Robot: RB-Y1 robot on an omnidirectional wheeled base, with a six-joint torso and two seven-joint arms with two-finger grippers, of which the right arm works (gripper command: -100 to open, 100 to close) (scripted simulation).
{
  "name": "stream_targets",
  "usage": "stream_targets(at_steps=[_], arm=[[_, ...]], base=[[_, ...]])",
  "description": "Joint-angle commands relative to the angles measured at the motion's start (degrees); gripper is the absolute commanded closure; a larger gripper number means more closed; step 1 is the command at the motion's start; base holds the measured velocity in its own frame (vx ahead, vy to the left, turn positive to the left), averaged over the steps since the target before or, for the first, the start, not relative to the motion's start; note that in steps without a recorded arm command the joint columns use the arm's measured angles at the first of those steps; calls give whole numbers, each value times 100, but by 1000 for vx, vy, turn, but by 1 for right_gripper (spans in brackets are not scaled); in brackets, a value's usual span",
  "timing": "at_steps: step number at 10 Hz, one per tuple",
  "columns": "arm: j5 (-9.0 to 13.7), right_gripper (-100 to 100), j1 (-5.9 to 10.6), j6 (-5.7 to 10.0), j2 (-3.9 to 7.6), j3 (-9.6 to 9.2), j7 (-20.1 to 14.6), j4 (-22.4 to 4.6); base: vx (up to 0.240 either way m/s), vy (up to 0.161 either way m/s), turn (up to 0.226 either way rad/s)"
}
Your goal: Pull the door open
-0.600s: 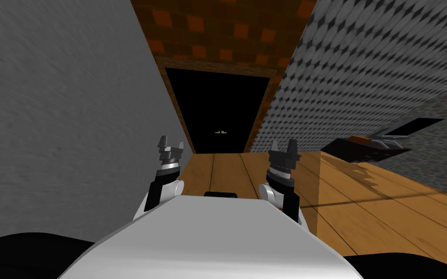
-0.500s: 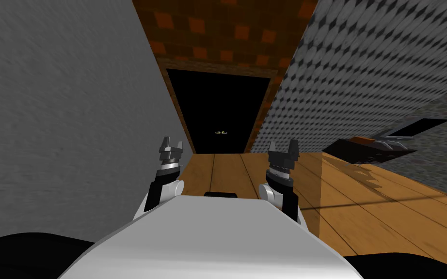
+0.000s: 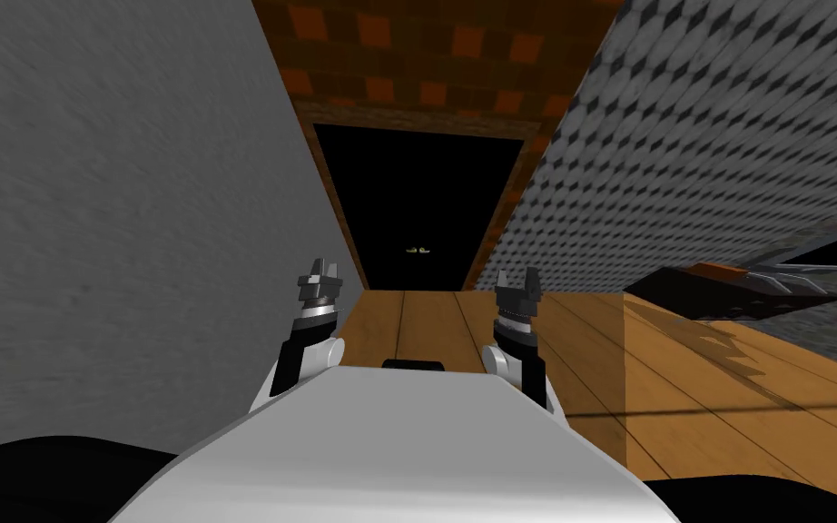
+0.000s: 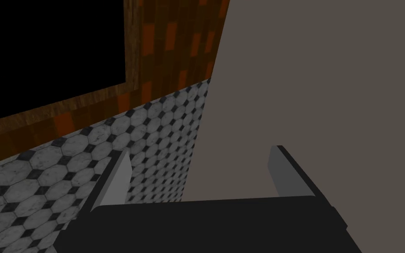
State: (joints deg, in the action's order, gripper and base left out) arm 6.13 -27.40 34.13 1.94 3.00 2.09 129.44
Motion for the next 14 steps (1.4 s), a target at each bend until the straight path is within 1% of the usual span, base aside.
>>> stream_targets(at_steps=[1,2,3,5,6,14], arm=[[41,-100,-1,56,85,28,-65,-228],[53,-100,9,83,112,34,-85,-331],[78,-100,30,138,167,48,-126,-542],[102,-100,51,192,222,62,-167,-752],[129,-100,75,253,280,77,-213,-986],[249,-100,178,521,524,143,-413,-2016]], base=[[203,43,96],[151,42,60],[139,55,93],[125,42,61],[125,61,102],[111,35,69]])
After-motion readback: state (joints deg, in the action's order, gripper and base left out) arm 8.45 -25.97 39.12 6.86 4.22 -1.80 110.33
